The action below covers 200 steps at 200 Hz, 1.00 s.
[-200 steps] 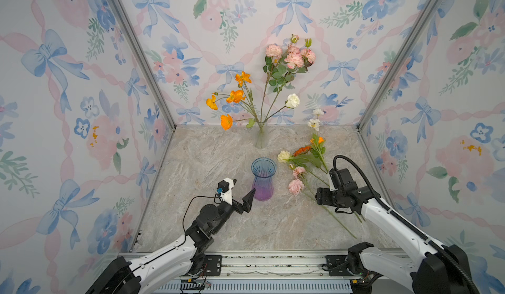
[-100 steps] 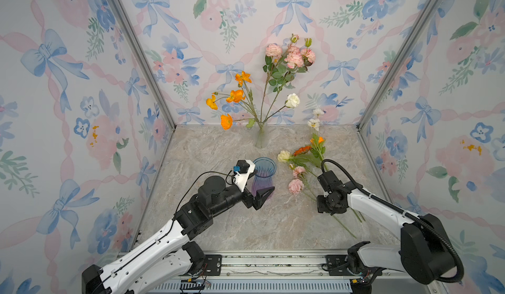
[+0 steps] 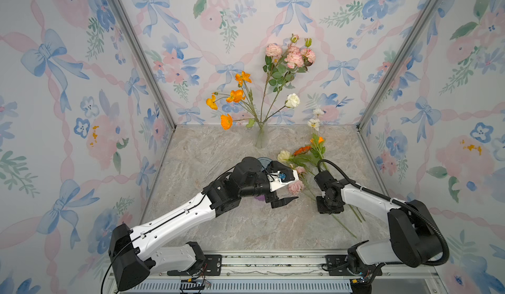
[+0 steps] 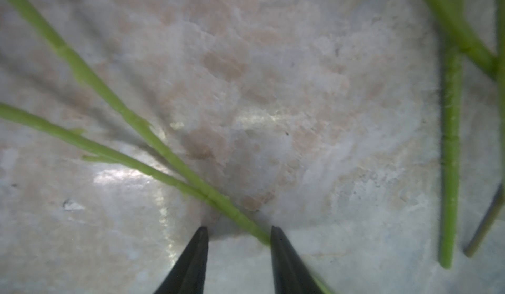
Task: Arrange the flowers into the vase
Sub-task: 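Grasp the pink carnation stems with right gripper while left gripper reaches toward it, then lift the pink carnations with right gripper while left gripper returns to the blue-purple vase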
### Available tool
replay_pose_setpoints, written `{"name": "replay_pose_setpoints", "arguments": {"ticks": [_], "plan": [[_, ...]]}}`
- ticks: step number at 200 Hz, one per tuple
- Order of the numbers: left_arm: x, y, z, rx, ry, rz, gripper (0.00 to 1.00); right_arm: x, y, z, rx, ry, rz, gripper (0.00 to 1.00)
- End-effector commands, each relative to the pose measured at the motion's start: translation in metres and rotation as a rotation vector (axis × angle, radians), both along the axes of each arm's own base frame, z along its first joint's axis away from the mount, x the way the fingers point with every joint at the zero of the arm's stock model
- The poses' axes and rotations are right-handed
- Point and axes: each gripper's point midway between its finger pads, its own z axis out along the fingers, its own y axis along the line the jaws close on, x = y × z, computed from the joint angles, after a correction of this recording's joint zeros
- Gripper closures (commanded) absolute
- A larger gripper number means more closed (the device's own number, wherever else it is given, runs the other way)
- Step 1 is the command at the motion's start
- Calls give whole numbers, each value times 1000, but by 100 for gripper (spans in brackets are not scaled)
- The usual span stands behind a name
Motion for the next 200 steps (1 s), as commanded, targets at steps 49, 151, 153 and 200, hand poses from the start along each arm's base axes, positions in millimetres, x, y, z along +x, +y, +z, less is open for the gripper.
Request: {"name": "replay_pose_setpoints", "arguments": {"ticks": [49, 151, 153, 200], "plan": [[22, 18, -50, 131, -72, 167, 2, 5, 16, -2, 78, 26, 57, 81], [34, 38, -36, 66, -152, 260, 2, -2, 74, 30, 205, 33, 299, 100], [34, 39, -36, 64, -153, 260, 2, -3, 74, 31, 206, 32, 300, 100], [41, 60, -11, -22, -208, 329, 2, 3, 92, 83, 317, -55, 289, 100]]}}
